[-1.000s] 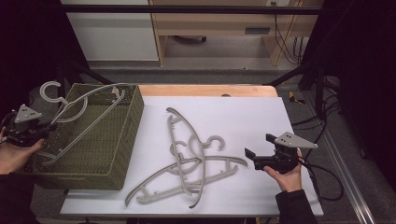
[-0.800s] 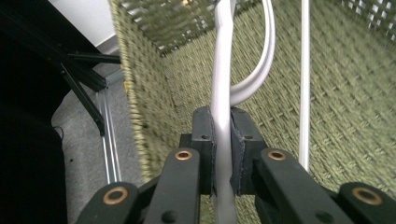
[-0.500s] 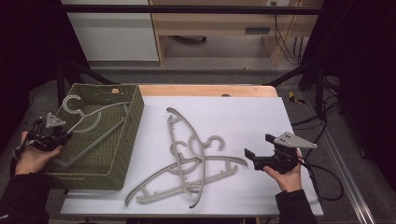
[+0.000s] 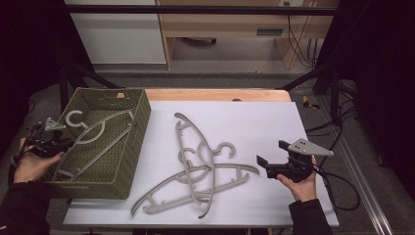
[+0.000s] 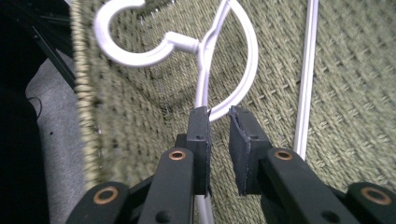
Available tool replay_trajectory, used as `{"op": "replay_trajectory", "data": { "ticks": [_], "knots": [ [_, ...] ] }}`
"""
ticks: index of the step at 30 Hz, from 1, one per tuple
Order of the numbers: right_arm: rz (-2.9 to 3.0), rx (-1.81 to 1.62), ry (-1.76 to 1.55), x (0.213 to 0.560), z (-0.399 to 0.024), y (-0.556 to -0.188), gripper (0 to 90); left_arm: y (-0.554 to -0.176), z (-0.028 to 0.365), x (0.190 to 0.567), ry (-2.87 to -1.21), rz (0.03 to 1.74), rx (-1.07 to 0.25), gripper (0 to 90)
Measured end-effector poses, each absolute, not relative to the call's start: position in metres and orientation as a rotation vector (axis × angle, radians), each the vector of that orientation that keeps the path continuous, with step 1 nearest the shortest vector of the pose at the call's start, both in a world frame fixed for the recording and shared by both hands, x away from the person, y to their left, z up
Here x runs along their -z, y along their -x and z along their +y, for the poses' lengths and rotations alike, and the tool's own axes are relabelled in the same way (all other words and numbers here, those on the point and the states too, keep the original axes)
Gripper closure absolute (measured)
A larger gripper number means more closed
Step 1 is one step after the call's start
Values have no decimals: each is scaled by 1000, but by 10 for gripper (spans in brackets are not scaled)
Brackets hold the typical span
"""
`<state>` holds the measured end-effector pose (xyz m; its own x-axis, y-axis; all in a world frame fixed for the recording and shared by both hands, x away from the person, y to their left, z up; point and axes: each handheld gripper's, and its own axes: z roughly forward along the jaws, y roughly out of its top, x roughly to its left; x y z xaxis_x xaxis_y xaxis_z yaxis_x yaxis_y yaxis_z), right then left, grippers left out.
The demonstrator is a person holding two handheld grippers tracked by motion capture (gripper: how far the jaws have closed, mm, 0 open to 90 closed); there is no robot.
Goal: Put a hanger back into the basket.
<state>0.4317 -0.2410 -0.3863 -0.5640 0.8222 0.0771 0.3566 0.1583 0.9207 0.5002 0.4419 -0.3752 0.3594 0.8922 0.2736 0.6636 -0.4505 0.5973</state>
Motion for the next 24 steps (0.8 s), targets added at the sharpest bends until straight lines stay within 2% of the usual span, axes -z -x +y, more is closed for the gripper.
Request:
{"op": "replay_trajectory", "data": {
  "ticks": [4, 11, 14, 15, 16, 19, 24],
  "knots": [
    [1988, -1391, -1125, 386, -241, -432, 32, -494, 442, 366, -2178, 1341, -814, 726],
    [1985, -1397, -1132, 385, -241, -431, 40, -475, 422, 349, -2007, 1247, -841, 478],
    [1983, -1392, -1140, 384, -241, -431, 42, -470, 414, 345, -1962, 1201, -840, 402],
    [1981, -1394, -1144, 384, -241, -431, 42, -467, 409, 343, -1935, 1175, -829, 402],
    [1978, -1396, -1153, 384, -241, -431, 42, -466, 404, 341, -1924, 1157, -810, 326],
    [1979, -1399, -1154, 383, -240, -432, 42, -459, 381, 337, -1838, 1081, -744, 253],
    [1959, -1408, -1169, 381, -238, -431, 50, -451, 347, 340, -1785, 999, -691, 148]
  ]
}}
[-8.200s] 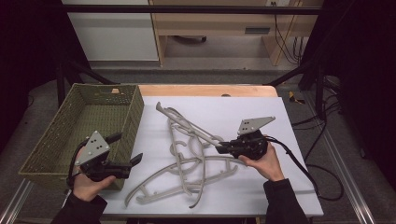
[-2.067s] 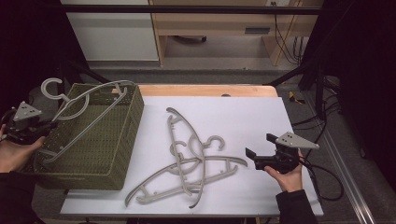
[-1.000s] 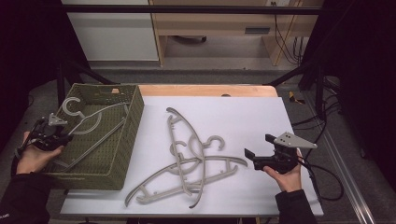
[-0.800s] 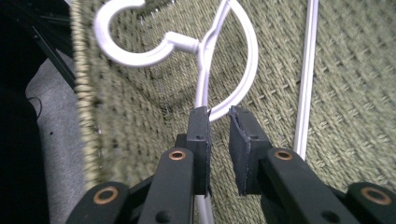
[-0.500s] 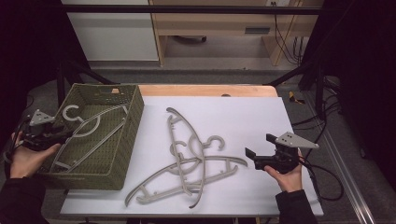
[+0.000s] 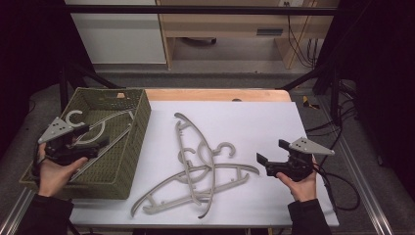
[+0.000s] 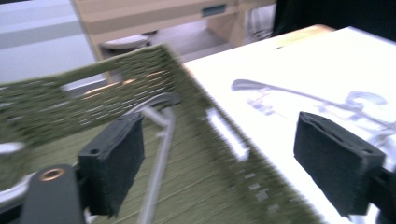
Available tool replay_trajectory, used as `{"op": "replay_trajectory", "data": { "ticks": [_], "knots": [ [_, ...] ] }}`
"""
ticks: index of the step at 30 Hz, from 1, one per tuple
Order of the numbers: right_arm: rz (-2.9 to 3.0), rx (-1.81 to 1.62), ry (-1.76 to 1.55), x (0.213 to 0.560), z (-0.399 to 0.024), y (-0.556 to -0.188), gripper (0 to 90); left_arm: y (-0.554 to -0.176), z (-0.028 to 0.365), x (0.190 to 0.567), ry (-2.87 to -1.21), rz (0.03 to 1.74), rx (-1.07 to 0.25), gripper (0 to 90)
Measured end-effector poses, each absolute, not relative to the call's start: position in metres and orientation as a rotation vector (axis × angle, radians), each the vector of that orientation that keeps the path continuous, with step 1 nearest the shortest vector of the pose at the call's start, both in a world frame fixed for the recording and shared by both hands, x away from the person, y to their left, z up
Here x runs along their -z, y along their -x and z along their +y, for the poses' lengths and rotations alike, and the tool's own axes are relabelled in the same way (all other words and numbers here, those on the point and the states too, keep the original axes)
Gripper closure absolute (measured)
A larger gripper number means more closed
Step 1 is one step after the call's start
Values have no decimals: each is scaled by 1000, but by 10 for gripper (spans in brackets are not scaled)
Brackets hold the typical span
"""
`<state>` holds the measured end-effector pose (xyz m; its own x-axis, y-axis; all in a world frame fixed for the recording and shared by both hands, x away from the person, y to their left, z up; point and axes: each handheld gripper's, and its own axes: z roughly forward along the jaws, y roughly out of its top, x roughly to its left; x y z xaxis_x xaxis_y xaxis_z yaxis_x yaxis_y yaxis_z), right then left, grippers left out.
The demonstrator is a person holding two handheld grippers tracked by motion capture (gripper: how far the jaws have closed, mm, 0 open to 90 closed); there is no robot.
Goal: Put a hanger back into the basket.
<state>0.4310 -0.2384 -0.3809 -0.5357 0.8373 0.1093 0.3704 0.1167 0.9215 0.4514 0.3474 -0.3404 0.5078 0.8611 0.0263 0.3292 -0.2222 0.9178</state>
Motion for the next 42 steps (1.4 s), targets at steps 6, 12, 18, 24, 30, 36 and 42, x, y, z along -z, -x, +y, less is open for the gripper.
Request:
{"op": "replay_trajectory", "data": {
  "ticks": [6, 12, 18, 24, 30, 36, 42],
  "knots": [
    [1969, -1443, -1159, 379, -233, -431, 48, -444, 317, 348, -1777, 953, -648, 88],
    [2003, -1449, -1150, 380, -220, -431, 44, -435, 287, 358, -1818, 896, -616, 67],
    [2022, -1443, -1146, 380, -207, -430, 45, -426, 285, 362, -1837, 883, -608, 67],
    [2054, -1418, -1152, 382, -188, -431, 58, -422, 284, 362, -1856, 864, -606, 69],
    [2137, -1367, -1146, 393, -167, -436, 76, -418, 285, 360, -1868, 849, -629, 73],
    [2246, -1256, -1163, 408, -147, -438, 112, -418, 286, 360, -1876, 856, -634, 76],
    [2334, -1182, -1145, 421, -127, -441, 149, -419, 286, 362, -1890, 860, -646, 77]
  ]
}}
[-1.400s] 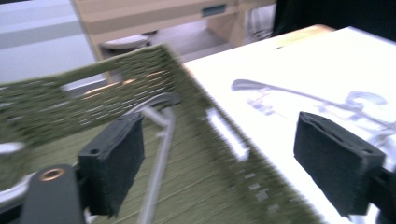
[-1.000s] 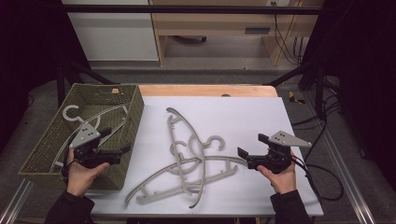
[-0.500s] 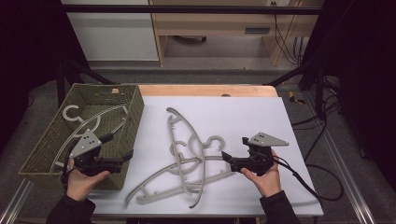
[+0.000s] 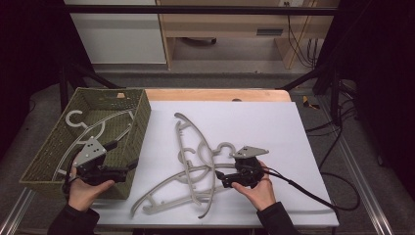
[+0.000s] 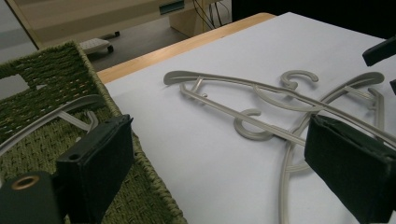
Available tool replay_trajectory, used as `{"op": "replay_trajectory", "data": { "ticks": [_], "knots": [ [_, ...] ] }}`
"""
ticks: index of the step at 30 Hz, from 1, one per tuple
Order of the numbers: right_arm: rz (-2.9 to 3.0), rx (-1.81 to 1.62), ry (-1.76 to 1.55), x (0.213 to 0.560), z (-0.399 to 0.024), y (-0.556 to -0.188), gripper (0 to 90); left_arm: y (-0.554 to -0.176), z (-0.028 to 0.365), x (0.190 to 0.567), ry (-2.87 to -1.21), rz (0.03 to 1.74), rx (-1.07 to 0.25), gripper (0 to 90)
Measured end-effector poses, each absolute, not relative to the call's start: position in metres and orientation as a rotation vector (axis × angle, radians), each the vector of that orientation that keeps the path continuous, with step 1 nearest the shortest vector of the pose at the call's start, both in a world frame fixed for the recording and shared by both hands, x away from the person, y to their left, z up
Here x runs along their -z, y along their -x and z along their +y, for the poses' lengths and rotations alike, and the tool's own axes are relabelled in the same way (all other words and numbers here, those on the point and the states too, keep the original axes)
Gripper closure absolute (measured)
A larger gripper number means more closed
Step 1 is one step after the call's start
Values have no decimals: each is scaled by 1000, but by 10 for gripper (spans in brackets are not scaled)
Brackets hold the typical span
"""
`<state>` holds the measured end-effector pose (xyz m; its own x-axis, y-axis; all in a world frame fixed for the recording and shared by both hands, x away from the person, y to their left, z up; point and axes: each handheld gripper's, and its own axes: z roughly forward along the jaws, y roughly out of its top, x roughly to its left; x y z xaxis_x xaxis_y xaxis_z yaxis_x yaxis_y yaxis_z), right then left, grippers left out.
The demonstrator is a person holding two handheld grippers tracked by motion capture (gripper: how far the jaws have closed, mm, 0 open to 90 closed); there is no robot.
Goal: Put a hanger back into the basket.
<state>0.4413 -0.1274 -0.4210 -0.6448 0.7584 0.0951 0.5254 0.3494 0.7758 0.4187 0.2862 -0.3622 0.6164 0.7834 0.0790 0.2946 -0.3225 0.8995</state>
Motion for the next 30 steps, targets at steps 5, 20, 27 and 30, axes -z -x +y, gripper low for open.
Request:
{"op": "replay_trajectory", "data": {
  "ticks": [5, 20, 27, 30],
  "knots": [
    [2374, -1148, -1165, 432, -118, -445, 185, -420, 288, 365, -1900, 866, -650, 77],
    [2500, -990, -1269, 462, -87, -456, 430, -421, 293, 364, -1898, 869, -651, 77],
    [2525, -950, -1343, 462, -88, -460, 571, -420, 292, 364, -1903, 866, -654, 78],
    [2537, -918, -1355, 460, -91, -461, 593, -420, 293, 363, -1902, 865, -656, 79]
  ]
}}
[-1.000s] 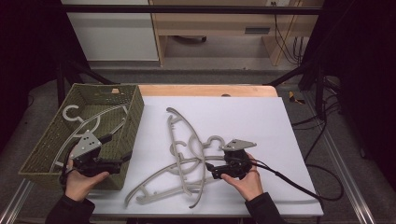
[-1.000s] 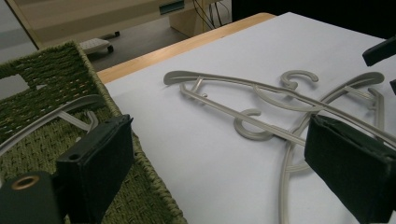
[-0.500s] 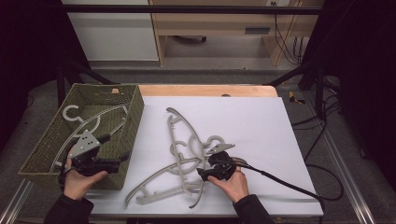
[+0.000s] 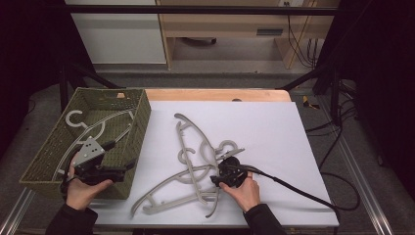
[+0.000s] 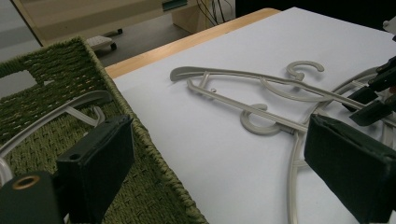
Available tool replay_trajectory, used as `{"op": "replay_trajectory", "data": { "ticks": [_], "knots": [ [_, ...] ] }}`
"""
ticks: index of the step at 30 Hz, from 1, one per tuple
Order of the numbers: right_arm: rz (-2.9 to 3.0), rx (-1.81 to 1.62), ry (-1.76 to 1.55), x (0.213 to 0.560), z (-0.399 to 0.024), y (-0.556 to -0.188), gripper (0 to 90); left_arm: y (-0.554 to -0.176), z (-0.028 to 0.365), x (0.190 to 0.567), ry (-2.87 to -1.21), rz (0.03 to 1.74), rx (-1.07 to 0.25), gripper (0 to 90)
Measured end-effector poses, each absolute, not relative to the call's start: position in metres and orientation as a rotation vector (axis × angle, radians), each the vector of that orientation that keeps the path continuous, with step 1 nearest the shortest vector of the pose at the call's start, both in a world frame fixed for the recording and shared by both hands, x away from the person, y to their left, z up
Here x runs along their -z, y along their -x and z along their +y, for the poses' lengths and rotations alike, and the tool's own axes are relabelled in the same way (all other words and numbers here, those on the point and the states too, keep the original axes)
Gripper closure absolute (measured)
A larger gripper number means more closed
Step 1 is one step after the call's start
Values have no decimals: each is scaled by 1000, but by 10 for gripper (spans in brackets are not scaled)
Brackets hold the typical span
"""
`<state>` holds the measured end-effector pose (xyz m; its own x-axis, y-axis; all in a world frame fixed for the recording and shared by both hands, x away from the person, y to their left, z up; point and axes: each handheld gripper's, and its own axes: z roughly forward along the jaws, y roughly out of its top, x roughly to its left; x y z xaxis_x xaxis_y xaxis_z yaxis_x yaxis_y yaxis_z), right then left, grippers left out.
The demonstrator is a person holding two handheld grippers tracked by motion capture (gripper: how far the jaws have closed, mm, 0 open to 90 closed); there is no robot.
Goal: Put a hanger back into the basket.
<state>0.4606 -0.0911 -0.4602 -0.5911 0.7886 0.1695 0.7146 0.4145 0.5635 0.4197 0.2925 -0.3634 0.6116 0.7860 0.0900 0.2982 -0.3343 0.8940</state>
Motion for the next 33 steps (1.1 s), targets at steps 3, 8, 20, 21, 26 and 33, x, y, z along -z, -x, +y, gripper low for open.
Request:
{"op": "replay_trajectory", "data": {
  "ticks": [3, 8, 20, 21, 26, 33],
  "knots": [
    [2530, -886, -1389, 459, -97, -462, 631, -419, 293, 363, -1898, 867, -657, 80],
    [2503, -836, -1459, 456, -108, -465, 693, -419, 293, 362, -1898, 869, -661, 83],
    [2492, -810, -1455, 455, -122, -471, 804, -419, 291, 363, -1909, 865, -661, 86],
    [2487, -805, -1469, 455, -121, -471, 784, -419, 291, 363, -1911, 864, -661, 86],
    [2500, -818, -1390, 460, -124, -477, 777, -419, 288, 364, -1917, 856, -660, 86],
    [2516, -808, -1385, 460, -126, -479, 818, -418, 288, 363, -1918, 853, -659, 87]
  ]
}}
